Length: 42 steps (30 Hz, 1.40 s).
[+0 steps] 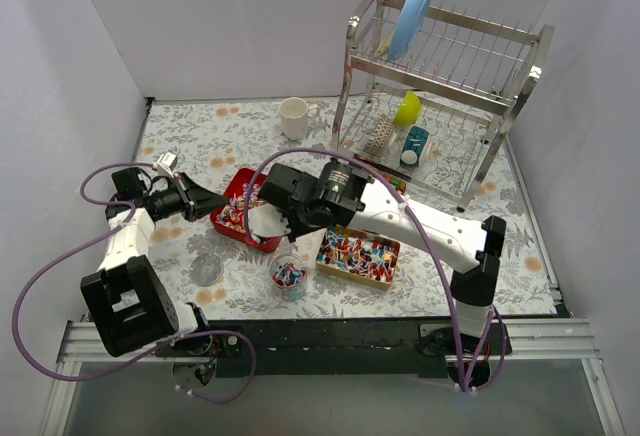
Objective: Pack the candies
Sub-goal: Scoop the fake candies from the storage box.
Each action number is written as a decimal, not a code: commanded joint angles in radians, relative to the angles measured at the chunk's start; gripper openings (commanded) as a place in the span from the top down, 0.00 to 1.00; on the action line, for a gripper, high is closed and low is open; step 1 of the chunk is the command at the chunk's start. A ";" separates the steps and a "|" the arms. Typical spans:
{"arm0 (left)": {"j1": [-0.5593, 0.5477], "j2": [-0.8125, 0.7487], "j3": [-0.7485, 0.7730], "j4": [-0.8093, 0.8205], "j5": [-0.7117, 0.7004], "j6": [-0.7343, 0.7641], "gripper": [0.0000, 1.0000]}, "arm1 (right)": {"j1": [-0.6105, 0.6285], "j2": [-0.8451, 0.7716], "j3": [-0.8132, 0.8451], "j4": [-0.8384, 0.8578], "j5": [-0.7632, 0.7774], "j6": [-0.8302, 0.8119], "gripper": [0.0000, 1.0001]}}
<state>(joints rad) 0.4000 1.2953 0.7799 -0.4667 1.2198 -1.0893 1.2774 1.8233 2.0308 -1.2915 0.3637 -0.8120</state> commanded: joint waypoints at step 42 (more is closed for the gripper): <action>0.031 0.174 0.121 -0.090 -0.594 0.069 0.94 | -0.228 0.289 0.170 0.333 -0.135 -0.453 0.99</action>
<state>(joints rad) 0.4278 1.4963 0.9741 -0.5686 0.7475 -0.9779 1.0546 2.0636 2.1754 -1.0496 0.1699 -1.0897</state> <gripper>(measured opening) 0.055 0.167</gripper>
